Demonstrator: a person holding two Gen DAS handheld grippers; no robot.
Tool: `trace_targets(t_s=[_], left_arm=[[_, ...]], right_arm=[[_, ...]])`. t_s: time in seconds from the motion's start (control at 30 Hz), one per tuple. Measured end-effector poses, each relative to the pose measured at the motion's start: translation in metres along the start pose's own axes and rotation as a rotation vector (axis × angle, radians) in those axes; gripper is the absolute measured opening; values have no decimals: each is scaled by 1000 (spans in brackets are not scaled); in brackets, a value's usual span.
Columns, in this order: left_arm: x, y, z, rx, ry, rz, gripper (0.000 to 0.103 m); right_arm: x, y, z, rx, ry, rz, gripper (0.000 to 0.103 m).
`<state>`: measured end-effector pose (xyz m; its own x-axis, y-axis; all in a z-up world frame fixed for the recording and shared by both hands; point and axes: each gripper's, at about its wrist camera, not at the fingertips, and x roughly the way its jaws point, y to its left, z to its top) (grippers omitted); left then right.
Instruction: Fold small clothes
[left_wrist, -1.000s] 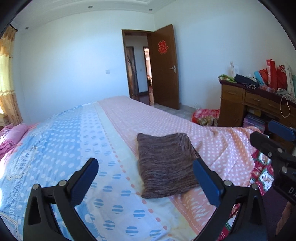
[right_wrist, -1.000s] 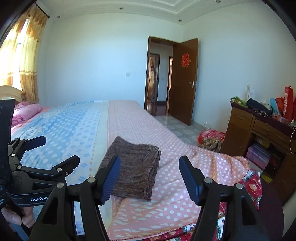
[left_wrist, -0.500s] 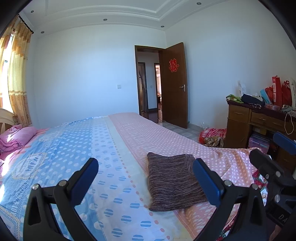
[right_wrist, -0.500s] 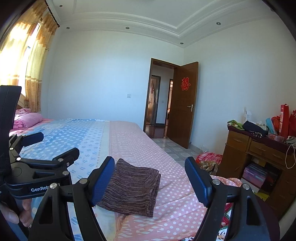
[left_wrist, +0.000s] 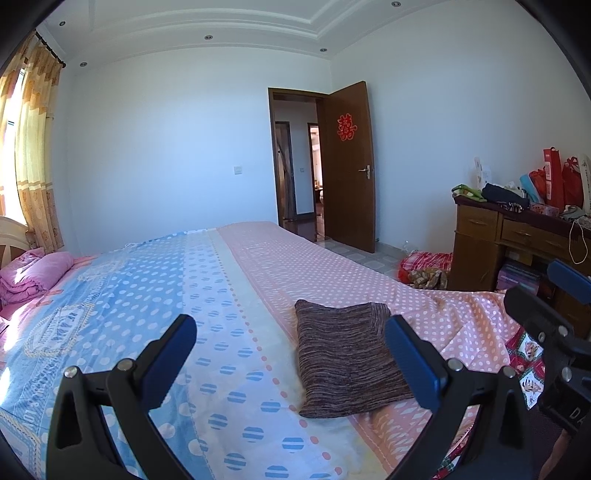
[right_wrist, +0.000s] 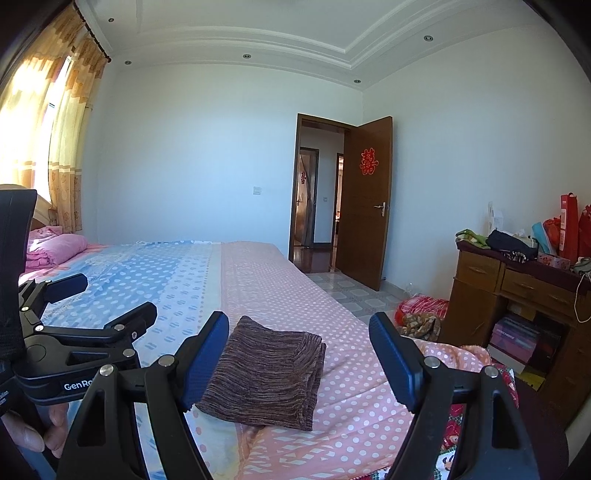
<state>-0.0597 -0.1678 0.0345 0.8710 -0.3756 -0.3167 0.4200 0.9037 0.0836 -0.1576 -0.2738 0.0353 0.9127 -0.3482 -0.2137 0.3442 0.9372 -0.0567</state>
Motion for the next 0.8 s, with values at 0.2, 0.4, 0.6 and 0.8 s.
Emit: trace_targets(t_s=[0.2, 0.4, 0.6, 0.8], left_arm=[[1, 0, -1, 0, 7, -3, 103], [2, 2, 0, 0, 9, -3, 103], [1, 2, 0, 0, 8, -4, 103], [2, 2, 0, 3, 10, -4, 103]], right_arm=[[3, -5, -1, 15, 9, 3, 79], [4, -7, -1, 21, 9, 2, 79], [3, -7, -1, 20, 9, 2, 79], [4, -7, -1, 21, 13, 3, 79]])
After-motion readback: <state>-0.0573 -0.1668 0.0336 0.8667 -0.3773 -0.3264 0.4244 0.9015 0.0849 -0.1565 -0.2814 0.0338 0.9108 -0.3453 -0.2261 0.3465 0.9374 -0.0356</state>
